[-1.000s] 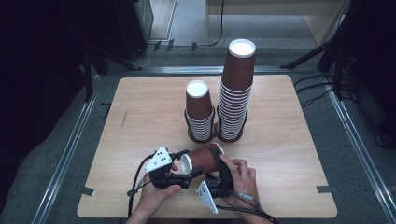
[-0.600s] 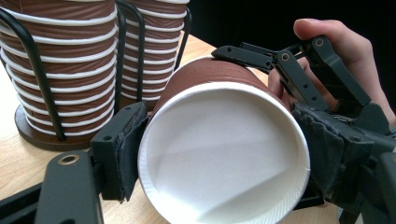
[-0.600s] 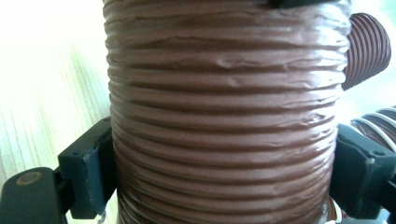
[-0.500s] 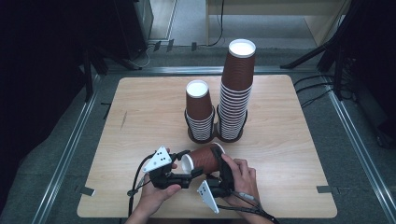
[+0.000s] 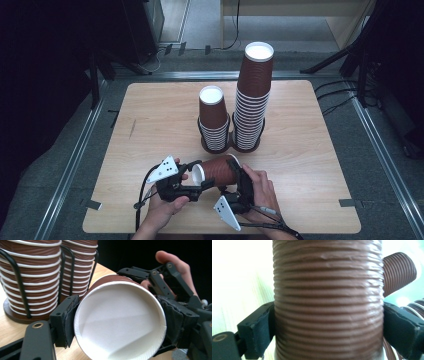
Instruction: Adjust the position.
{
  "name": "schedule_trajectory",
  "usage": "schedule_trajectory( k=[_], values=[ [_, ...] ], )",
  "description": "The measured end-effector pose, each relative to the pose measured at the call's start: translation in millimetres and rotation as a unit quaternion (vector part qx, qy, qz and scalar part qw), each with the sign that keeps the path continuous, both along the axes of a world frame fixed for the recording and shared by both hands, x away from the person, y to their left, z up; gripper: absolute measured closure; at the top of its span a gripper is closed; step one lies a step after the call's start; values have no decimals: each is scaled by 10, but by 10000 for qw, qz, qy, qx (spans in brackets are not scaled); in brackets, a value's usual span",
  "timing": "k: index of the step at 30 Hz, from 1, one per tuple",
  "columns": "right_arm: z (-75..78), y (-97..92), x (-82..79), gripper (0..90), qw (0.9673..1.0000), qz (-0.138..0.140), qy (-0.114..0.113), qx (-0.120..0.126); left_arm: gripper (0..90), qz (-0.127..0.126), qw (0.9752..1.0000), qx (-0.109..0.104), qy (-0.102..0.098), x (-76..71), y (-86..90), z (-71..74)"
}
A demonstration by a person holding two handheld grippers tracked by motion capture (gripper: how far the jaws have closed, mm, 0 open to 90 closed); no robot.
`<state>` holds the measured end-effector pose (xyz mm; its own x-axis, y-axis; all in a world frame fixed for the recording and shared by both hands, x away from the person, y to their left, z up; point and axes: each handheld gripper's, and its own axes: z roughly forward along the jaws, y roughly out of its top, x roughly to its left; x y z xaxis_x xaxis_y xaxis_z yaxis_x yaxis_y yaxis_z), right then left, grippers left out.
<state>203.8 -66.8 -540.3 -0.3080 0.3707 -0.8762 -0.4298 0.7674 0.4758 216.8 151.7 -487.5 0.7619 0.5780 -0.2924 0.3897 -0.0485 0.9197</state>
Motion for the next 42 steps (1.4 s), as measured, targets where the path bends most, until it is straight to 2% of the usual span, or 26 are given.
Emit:
schedule_trajectory(
  k=[11,17,21,27,29,31,36,39,41,42],
  values=[
    [49,-54,-19,20,9998,35,44,198,228,273,9995,-167,-23,38,190,35],
    [68,-75,-40,4,9994,101,155,289,228,372,9991,-212,-70,44,259,60],
    [92,-91,-56,5,9982,111,314,494,228,416,9988,-250,-67,50,281,63],
    [105,-105,-47,9,9938,76,771,803,228,462,9985,-292,-99,48,314,84],
    [116,-109,-40,9,9906,33,937,995,228,490,9983,-303,-123,47,320,88],
    [137,-115,-30,9,9853,4,1137,1272,228,510,9982,-299,-133,47,325,90],
    [201,-154,1,9,9698,-62,1508,1917,228,555,9978,-328,-164,44,326,92],
    [205,-182,30,10,9618,-128,1719,2128,228,571,9977,-323,-188,45,327,91],
    [198,-195,46,10,9543,-114,1896,2307,228,573,9976,-328,-192,42,322,91],
    [197,-201,51,10,9492,-89,1997,2429,228,580,9976,-322,-202,42,320,91]
  ],
)
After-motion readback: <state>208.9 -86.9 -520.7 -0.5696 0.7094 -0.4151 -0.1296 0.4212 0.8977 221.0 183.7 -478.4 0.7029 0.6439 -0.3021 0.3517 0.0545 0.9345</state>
